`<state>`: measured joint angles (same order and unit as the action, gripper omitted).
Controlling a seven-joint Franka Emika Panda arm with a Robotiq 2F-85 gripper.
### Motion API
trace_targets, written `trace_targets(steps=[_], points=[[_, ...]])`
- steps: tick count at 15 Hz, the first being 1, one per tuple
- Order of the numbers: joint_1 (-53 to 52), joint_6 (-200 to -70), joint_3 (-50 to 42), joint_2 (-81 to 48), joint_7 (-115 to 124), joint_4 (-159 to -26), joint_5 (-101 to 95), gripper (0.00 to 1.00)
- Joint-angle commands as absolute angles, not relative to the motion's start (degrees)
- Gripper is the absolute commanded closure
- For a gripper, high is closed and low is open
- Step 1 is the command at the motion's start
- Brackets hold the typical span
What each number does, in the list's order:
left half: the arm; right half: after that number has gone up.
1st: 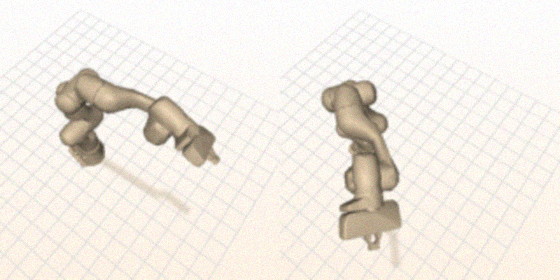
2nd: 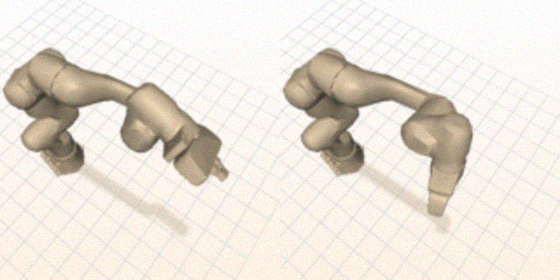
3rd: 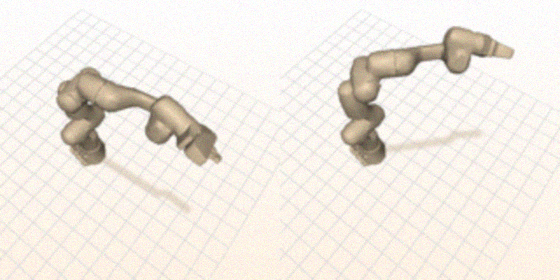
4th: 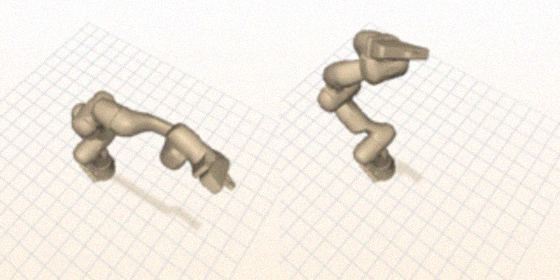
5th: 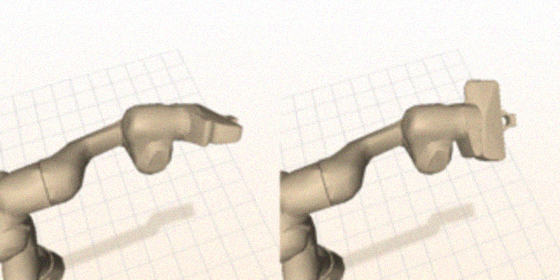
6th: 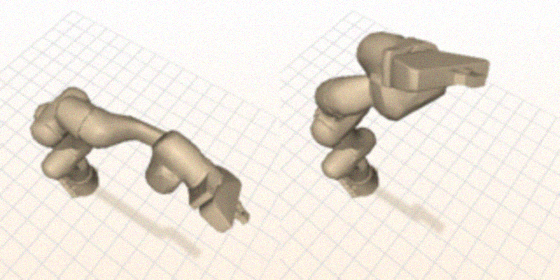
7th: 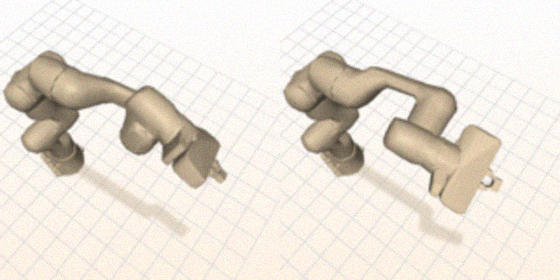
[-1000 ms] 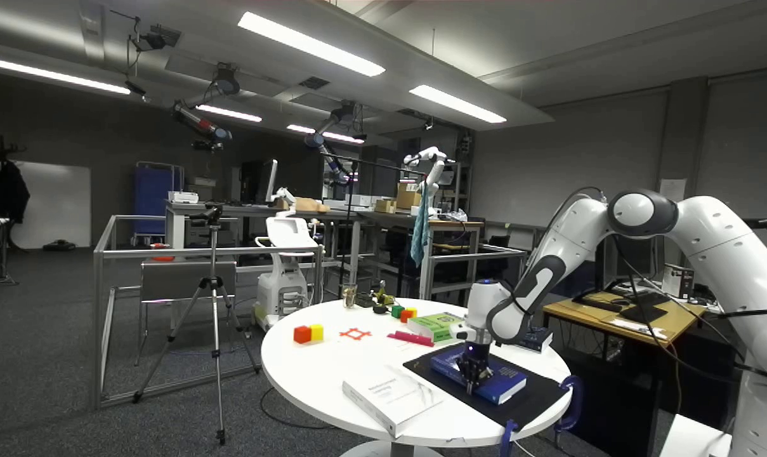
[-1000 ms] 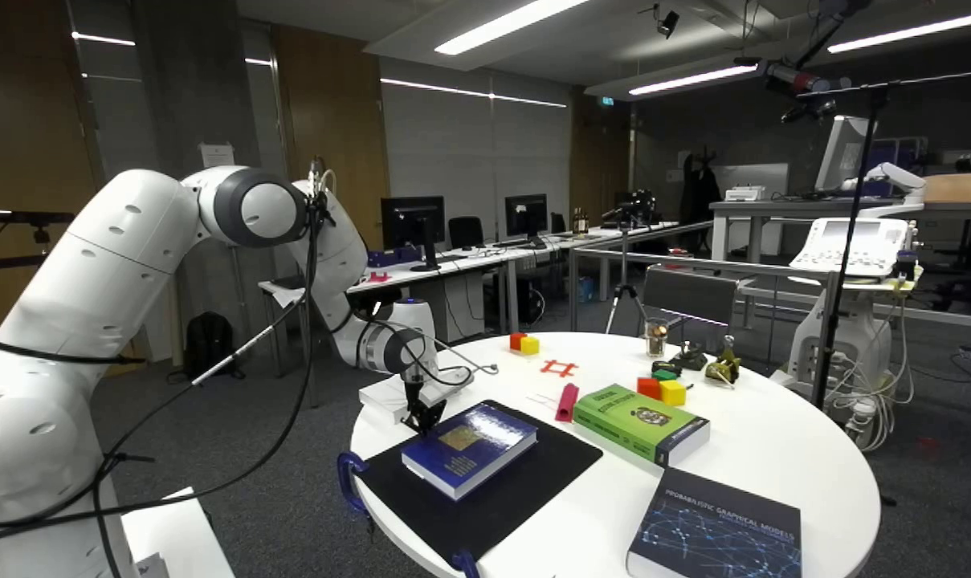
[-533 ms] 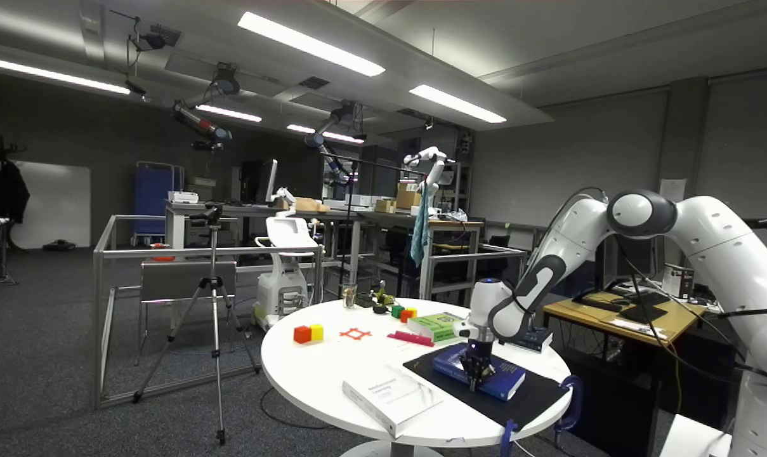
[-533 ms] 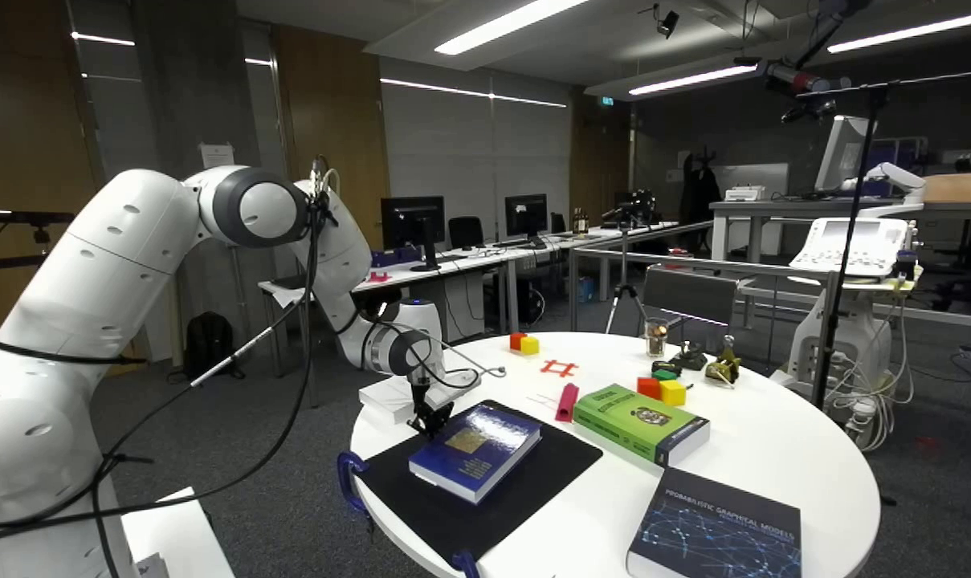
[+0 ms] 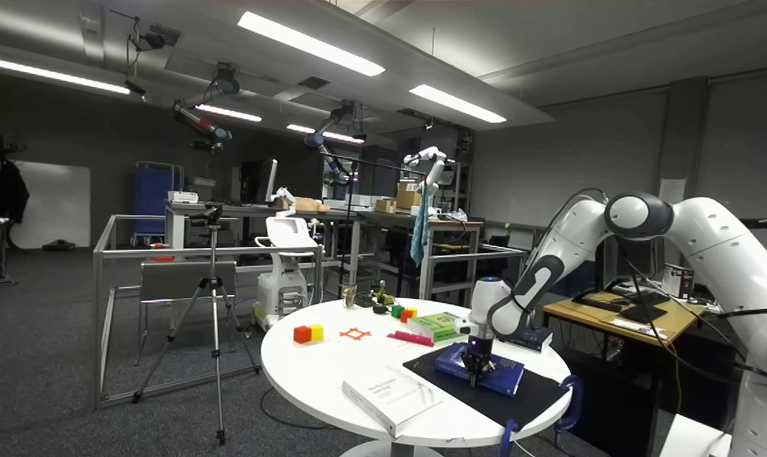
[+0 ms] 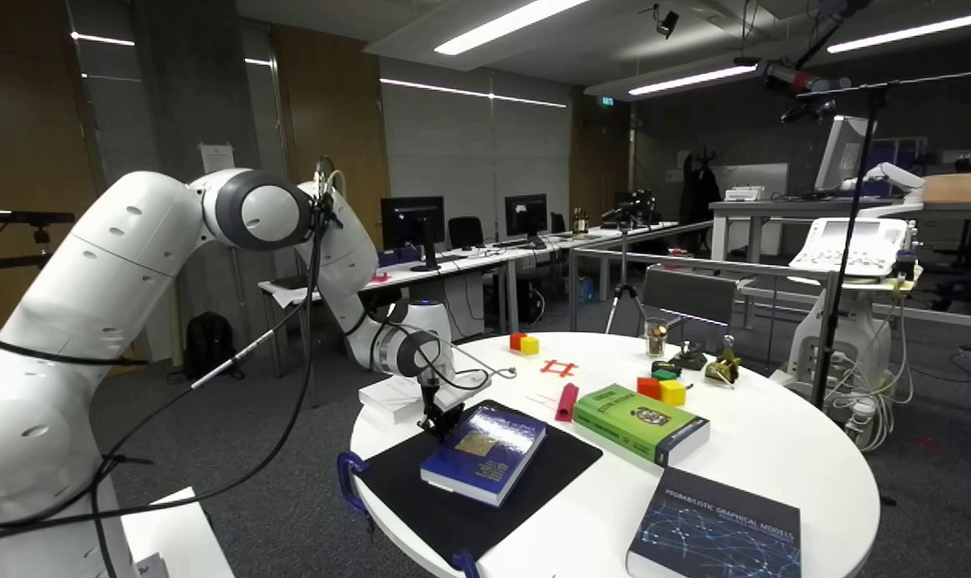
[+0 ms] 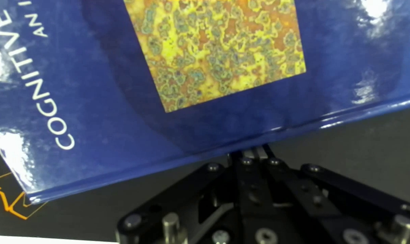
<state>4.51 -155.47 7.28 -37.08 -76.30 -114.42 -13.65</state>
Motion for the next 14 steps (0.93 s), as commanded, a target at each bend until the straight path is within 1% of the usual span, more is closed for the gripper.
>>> trace_targets(steps=[1,8,14], points=[[4.7,-155.5,6.7,-37.8,-76.2,-111.6,-13.9,1.00],[4.6,-155.2,6.5,-39.4,-76.4,-107.3,-14.1,1.00],[5.3,-156.7,7.0,-41.3,-76.1,-107.1,-13.3,1.00]])
